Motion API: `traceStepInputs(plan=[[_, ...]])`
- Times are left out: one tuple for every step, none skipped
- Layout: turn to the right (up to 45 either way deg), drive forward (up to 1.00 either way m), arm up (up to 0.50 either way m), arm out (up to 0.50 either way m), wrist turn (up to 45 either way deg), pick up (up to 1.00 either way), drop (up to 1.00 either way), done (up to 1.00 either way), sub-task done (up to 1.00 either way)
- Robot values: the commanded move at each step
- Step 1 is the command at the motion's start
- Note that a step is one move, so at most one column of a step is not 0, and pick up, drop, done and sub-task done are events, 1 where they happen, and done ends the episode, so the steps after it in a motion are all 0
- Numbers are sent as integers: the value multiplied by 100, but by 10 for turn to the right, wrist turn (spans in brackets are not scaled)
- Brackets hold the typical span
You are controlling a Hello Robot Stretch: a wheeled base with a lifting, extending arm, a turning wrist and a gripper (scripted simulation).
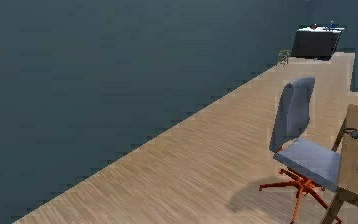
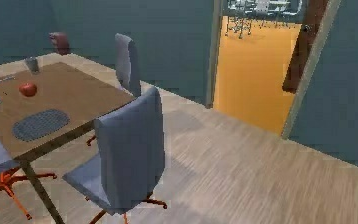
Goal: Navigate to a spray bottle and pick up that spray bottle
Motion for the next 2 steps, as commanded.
traceStepInputs(plan=[[30, 0, 0, 0, 0, 0, 0, 0, 0], [0, 100, 0, 0, 0, 0, 0, 0, 0]])
